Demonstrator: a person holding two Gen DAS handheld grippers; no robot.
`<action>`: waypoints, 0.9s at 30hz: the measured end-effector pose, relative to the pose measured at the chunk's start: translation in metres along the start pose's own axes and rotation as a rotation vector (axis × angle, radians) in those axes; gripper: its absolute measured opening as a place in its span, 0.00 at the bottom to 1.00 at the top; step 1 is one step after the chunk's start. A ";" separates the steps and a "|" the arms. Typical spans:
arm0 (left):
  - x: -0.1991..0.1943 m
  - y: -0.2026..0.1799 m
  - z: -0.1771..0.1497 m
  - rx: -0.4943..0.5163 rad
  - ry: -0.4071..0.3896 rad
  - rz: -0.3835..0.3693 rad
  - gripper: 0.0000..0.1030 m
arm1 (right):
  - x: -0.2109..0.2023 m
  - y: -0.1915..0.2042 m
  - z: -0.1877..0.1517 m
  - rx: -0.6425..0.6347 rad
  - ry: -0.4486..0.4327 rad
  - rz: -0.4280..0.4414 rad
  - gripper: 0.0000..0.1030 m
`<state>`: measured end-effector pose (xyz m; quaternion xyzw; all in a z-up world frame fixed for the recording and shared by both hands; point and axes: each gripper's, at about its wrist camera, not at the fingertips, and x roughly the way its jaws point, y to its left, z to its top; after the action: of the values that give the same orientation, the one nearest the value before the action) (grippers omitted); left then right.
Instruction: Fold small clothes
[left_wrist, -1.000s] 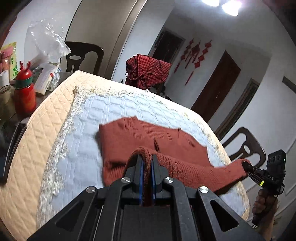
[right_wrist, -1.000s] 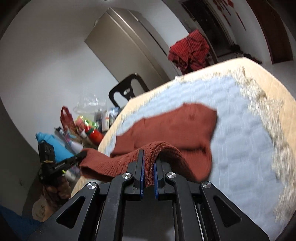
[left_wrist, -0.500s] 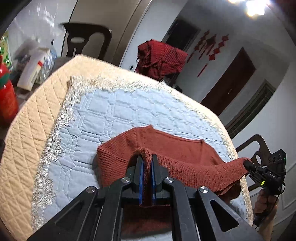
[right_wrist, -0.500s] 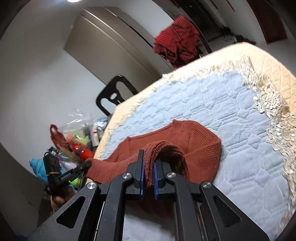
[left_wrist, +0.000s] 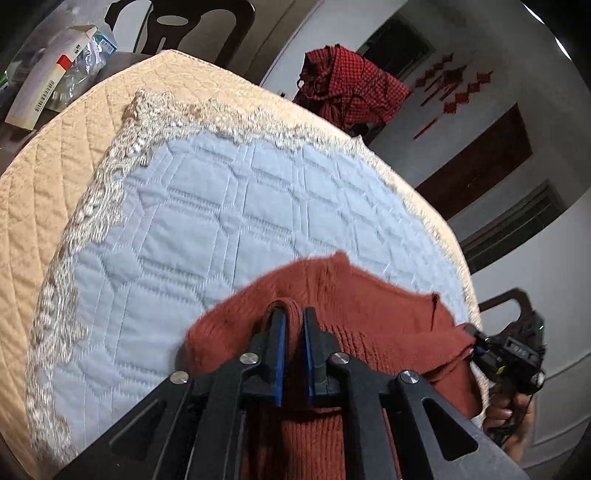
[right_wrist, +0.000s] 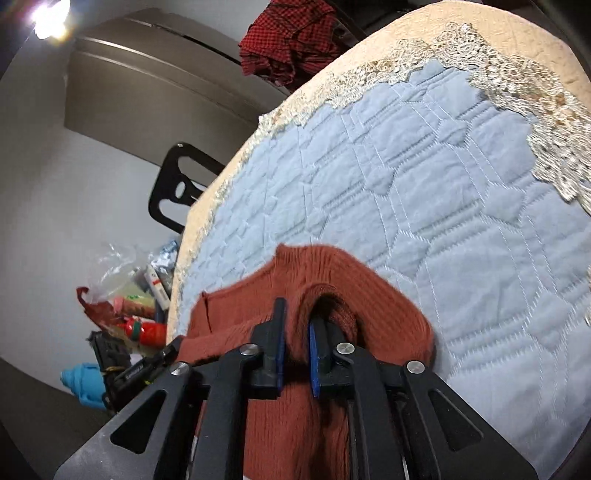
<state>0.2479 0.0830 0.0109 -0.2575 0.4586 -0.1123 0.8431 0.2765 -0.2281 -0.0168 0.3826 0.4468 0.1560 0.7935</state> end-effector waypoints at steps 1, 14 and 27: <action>-0.001 0.002 0.003 -0.016 -0.007 -0.009 0.13 | 0.001 -0.001 0.003 0.013 -0.007 0.010 0.12; -0.037 -0.017 -0.004 0.118 -0.144 0.084 0.31 | -0.021 0.017 0.007 -0.063 -0.144 0.041 0.45; -0.023 -0.048 -0.055 0.334 -0.071 0.159 0.31 | -0.012 0.011 -0.021 -0.230 -0.063 -0.196 0.07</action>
<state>0.1914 0.0343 0.0282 -0.0807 0.4222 -0.1108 0.8961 0.2531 -0.2182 -0.0079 0.2484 0.4364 0.1158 0.8570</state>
